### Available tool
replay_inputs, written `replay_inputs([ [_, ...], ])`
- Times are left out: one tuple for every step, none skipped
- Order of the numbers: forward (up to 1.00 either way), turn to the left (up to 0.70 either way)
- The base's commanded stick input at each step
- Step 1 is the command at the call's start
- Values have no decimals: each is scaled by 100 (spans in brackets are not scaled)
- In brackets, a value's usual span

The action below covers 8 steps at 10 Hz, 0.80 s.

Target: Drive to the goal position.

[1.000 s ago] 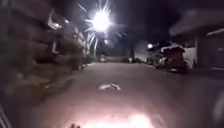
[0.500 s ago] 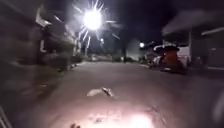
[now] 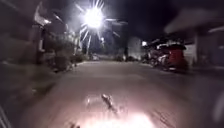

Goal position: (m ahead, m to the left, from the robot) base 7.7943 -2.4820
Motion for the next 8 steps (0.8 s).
replay_inputs([
  [100, 0],
  [100, 0],
  [100, 0],
  [100, 6],
  [100, 14],
  [100, 23],
  [100, 16],
  [100, 0],
])
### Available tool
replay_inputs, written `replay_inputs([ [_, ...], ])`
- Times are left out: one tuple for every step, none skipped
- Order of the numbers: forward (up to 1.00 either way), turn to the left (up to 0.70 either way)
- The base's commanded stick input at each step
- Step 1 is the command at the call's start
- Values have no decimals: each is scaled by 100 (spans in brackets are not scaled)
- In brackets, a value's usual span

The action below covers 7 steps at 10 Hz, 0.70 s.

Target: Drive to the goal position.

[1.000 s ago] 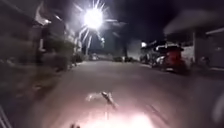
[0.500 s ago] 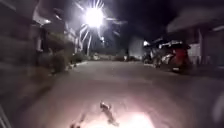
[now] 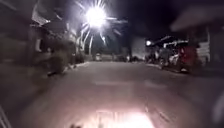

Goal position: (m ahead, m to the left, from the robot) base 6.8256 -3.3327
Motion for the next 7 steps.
replay_inputs([
  [100, 0],
  [100, 0],
  [100, 0],
  [100, 0],
  [100, 0],
  [100, 0],
  [100, 0],
])
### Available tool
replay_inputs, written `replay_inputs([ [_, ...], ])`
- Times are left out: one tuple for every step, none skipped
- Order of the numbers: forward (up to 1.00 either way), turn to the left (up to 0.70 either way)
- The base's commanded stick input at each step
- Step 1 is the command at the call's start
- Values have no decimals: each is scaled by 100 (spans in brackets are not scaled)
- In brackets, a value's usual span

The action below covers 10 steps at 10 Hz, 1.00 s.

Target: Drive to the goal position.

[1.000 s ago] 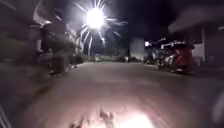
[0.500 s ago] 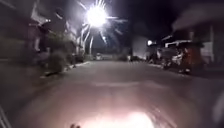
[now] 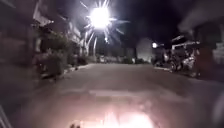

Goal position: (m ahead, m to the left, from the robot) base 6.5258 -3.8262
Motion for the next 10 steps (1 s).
replay_inputs([
  [100, 0],
  [100, 0],
  [100, 0],
  [100, 0],
  [100, 0],
  [100, 0],
  [100, 0],
  [100, 0],
  [100, 0],
  [100, 0],
])
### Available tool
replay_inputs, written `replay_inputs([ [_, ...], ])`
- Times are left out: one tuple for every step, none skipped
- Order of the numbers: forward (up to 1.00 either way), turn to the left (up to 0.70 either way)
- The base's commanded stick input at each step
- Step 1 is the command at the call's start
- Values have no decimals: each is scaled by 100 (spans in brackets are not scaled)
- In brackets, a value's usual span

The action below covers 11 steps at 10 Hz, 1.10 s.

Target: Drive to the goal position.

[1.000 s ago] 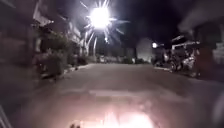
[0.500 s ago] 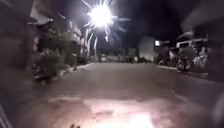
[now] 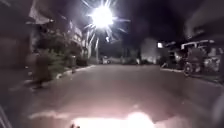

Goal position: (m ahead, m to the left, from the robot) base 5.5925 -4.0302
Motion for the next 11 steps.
replay_inputs([
  [100, 0],
  [100, 0],
  [100, 0],
  [100, 0],
  [100, 0],
  [100, 0],
  [100, 0],
  [100, 0],
  [100, 0],
  [100, 0],
  [100, 0],
])
